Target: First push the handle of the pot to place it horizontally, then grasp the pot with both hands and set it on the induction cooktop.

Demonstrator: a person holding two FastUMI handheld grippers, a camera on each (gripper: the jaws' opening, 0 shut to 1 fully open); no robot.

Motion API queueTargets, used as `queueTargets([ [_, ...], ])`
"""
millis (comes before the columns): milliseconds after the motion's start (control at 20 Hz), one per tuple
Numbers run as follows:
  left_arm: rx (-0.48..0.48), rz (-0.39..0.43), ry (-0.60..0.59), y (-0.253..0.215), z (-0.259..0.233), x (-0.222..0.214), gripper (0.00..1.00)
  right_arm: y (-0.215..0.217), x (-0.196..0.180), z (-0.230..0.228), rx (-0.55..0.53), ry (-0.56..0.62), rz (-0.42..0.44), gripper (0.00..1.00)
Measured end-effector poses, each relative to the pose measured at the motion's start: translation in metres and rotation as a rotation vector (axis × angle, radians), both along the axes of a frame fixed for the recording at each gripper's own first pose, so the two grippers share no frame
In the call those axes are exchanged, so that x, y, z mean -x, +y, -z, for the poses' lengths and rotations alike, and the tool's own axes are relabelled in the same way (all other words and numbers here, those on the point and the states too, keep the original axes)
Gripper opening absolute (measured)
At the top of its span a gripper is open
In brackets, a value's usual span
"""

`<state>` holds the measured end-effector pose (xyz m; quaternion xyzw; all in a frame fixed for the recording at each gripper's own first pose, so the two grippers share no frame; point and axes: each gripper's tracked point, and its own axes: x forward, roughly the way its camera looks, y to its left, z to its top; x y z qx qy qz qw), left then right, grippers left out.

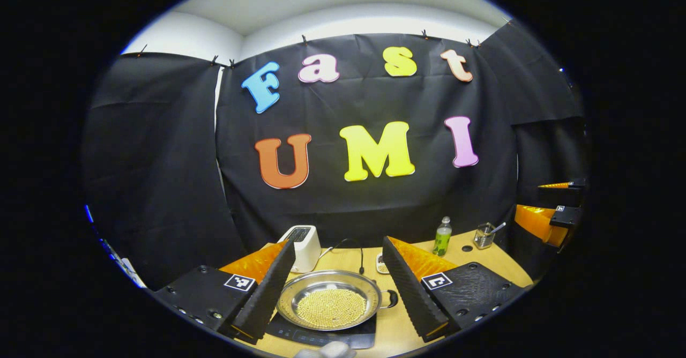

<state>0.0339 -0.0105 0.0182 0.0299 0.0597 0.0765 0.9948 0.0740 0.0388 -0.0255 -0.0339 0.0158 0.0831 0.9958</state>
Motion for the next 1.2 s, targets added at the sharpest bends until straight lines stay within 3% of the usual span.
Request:
queueTargets([
  [350, 0.017, 0.016, -0.120, -0.073, -0.054, 0.037, 0.96, -0.093, 0.045, -0.024, -0.066, -0.059, 0.081, 1.00],
  [650, 0.039, 0.006, -0.147, -0.103, -0.056, 0.069, 0.96, -0.146, 0.079, -0.035, -0.108, -0.104, 0.126, 1.00],
  [1200, 0.059, 0.006, -0.151, -0.115, -0.061, 0.082, 0.96, -0.164, 0.089, -0.033, -0.099, -0.090, 0.126, 1.00],
])
